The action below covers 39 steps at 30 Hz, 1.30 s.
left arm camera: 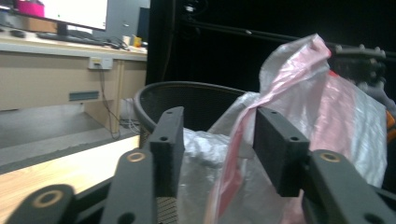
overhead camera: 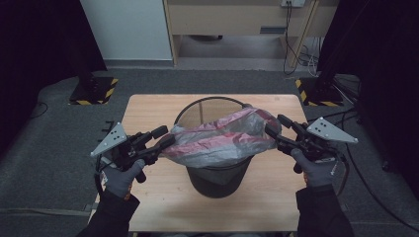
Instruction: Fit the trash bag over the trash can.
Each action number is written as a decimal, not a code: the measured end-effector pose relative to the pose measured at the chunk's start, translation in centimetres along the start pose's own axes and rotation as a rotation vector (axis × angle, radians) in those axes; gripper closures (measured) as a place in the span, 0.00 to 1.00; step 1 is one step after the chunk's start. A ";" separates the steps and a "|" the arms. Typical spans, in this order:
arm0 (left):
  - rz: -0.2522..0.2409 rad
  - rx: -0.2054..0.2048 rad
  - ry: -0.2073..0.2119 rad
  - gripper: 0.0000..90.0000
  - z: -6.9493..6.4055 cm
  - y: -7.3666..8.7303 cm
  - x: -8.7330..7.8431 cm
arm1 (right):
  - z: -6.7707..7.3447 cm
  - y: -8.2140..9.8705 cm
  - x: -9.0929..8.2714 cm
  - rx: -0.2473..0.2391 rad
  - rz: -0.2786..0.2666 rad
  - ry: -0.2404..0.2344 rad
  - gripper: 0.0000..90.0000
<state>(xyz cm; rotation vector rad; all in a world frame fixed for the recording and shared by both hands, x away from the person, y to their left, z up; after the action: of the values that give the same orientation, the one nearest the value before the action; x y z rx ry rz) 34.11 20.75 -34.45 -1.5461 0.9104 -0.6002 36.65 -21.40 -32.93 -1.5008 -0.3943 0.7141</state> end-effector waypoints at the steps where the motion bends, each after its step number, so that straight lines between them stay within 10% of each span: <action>1: 0.003 0.004 0.009 0.56 -0.1 0.1 0.1 | 0.0 -0.2 0.1 -0.004 -0.001 0.003 0.47; 5: 0.020 0.010 0.014 0.58 -0.2 0.3 0.1 | 0.0 -1.0 0.5 -0.022 0.008 0.012 0.45; 11: 0.053 0.025 0.039 0.91 -0.3 0.3 0.2 | -0.2 -1.7 1.6 -0.046 0.028 0.021 0.43; 14: 0.067 0.037 0.028 0.99 -0.5 0.0 0.1 | -0.4 -2.0 1.9 -0.056 0.047 -0.001 0.60; 19: 0.046 0.018 -0.057 1.00 0.2 -1.1 -0.1 | -0.2 -2.5 2.2 -0.076 0.059 -0.076 0.99; 26: 0.084 -0.035 -0.268 1.00 2.6 -1.4 1.2 | -1.7 -2.2 3.3 -0.038 0.132 -0.014 1.00; 39: 0.141 -0.146 -0.321 1.00 6.3 -0.5 5.6 | -4.2 1.1 7.8 0.051 0.189 0.035 0.97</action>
<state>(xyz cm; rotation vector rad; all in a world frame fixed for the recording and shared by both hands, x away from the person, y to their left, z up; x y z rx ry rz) 42.45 19.80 -35.76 -1.6342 0.8210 -0.1799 44.92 -19.70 -35.77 -1.5128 -0.2070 0.8392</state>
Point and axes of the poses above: each handheld gripper's, and its own axes: x roughly forward along the jaws, y roughly out of its underside, z roughly to its left, the point moved 2 cm from there along x, roughly forward along the jaws, and after that the axes turned 6 degrees about z, right-handed, at the moved point
